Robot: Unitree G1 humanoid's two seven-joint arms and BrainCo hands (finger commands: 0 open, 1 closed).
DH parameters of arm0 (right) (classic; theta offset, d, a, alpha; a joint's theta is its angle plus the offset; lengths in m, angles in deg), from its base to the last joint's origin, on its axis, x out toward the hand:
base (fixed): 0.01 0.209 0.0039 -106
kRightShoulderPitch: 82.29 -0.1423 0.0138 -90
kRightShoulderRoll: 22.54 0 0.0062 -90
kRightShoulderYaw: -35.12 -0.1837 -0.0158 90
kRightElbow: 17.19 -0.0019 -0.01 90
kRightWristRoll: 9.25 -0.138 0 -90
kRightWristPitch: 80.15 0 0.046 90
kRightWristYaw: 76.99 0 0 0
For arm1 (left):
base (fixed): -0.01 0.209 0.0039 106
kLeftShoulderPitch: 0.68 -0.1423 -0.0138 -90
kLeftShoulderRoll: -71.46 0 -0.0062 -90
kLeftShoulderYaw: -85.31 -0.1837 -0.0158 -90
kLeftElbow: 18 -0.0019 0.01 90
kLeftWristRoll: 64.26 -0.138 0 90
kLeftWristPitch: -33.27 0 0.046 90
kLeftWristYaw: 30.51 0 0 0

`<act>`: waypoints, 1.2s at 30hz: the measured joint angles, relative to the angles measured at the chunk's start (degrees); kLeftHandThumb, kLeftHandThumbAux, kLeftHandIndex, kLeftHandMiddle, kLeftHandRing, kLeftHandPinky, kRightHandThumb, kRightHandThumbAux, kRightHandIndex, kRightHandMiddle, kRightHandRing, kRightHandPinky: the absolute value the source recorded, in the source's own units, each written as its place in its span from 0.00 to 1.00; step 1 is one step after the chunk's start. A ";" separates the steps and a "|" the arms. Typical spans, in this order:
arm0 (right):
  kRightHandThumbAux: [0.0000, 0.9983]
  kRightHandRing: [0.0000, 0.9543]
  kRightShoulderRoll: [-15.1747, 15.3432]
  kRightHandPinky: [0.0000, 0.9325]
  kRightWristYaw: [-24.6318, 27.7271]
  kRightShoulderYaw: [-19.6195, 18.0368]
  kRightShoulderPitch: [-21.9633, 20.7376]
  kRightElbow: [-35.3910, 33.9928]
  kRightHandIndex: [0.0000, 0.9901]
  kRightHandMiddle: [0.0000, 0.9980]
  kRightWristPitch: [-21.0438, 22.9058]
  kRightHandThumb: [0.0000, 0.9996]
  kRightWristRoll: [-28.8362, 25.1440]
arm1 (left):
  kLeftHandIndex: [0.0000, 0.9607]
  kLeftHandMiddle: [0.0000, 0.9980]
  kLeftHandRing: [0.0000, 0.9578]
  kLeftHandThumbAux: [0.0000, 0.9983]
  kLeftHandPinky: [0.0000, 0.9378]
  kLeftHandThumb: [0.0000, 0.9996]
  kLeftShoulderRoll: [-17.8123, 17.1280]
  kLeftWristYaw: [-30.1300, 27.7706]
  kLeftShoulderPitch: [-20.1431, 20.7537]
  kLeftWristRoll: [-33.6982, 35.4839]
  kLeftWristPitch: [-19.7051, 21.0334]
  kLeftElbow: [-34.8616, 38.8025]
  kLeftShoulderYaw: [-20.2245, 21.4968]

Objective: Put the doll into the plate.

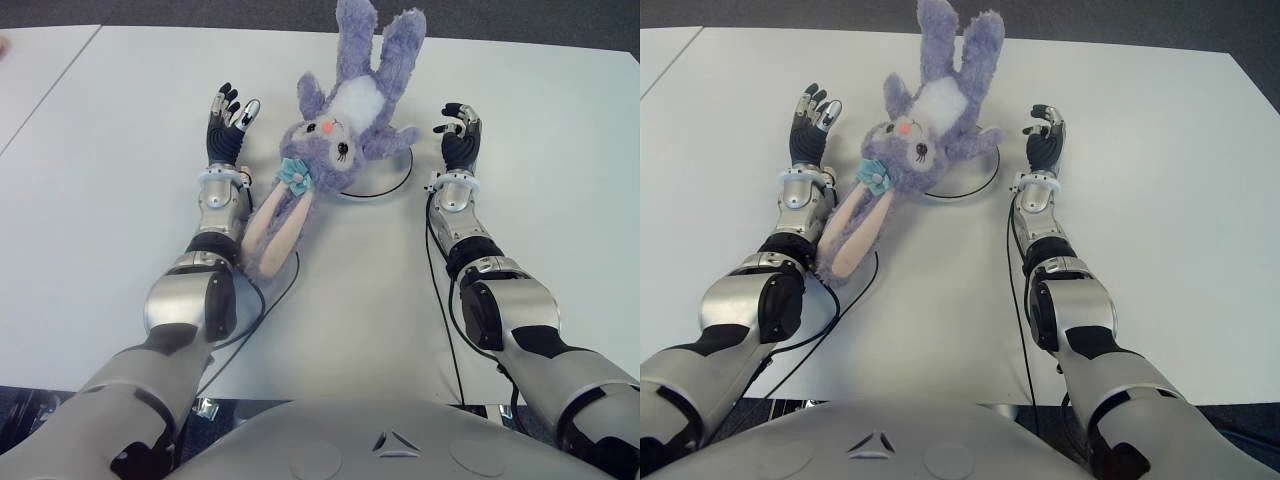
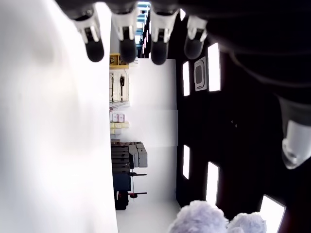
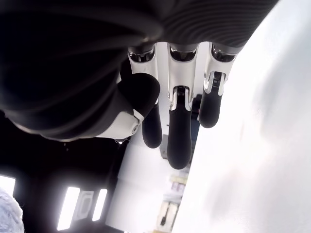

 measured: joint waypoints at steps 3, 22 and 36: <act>0.67 0.48 -0.01 0.28 0.19 -0.10 0.00 0.00 0.29 0.31 0.00 1.00 -0.18 | 0.06 0.10 0.10 0.55 0.10 0.00 0.00 0.01 0.00 -0.01 0.08 0.01 -0.02; 0.67 0.48 -0.03 0.26 0.35 -0.26 0.02 0.01 0.28 0.31 0.00 1.00 -0.36 | 0.08 0.10 0.10 0.56 0.11 0.00 0.01 2.17 0.07 -0.85 1.05 0.04 -1.34; 0.72 0.44 -0.13 0.22 1.59 -0.83 0.02 0.01 0.22 0.34 -0.24 0.96 -0.52 | 0.10 0.11 0.10 0.58 0.11 0.00 0.01 3.16 0.16 -1.75 1.44 0.04 -2.00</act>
